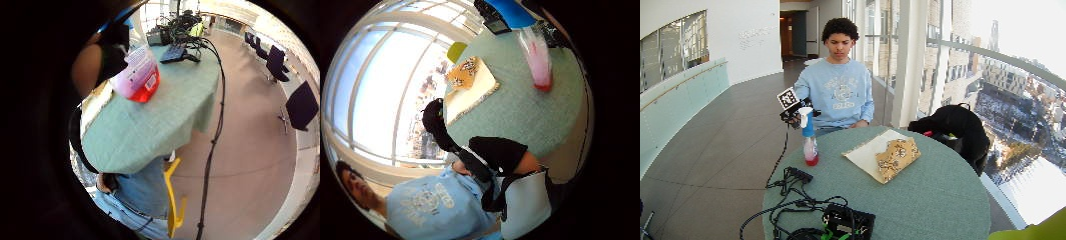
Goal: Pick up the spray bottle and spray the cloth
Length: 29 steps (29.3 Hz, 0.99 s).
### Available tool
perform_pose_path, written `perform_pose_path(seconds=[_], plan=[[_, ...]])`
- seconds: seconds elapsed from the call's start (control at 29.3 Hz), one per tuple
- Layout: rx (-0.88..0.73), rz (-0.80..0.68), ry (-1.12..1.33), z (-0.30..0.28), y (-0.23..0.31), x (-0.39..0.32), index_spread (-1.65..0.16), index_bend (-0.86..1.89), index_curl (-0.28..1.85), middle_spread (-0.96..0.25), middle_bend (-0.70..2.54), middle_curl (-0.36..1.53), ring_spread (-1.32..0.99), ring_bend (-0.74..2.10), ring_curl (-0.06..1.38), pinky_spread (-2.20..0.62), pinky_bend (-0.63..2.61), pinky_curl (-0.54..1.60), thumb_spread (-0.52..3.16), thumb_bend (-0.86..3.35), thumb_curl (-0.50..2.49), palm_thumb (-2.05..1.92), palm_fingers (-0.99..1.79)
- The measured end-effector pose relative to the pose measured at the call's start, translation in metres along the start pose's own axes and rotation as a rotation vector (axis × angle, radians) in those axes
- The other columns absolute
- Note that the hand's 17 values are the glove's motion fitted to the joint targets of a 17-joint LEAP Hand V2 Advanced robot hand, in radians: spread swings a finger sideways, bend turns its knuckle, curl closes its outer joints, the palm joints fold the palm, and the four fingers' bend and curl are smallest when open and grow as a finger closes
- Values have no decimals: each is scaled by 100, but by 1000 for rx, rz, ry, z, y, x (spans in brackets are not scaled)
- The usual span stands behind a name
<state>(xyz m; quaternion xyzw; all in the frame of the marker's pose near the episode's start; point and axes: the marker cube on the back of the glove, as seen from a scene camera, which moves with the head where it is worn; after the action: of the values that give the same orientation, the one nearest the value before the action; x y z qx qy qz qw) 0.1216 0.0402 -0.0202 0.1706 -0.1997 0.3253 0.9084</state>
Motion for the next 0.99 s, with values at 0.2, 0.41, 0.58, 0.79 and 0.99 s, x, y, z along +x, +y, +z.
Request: perform_pose_path(seconds=[0.2, 0.41, 0.58, 0.79, 0.99], plan=[[-48, 180, -277, 22, -48, 21, -37, 4, 14, -4, 35, 35, 1, 37, 30, 15, 49, 35, 96, -2, 23, 40, 44], [-9, 220, -464, 46, -75, 20, -38, 1, 11, -3, 36, 36, 3, 40, 31, 17, 57, 37, 91, -3, 25, 41, 39], [48, 235, -564, 61, -84, 9, -39, 2, 8, -3, 38, 37, 4, 43, 32, 21, 63, 38, 88, -3, 26, 42, 38], [171, 259, -536, 72, -86, 4, -39, 1, 5, -5, 50, 40, 5, 50, 33, 24, 60, 37, 86, -1, 28, 47, 46], [269, 247, -486, 74, -92, 3, -38, 3, 3, -8, 60, 43, 2, 59, 35, 25, 58, 35, 88, 12, 35, 77, 63]])
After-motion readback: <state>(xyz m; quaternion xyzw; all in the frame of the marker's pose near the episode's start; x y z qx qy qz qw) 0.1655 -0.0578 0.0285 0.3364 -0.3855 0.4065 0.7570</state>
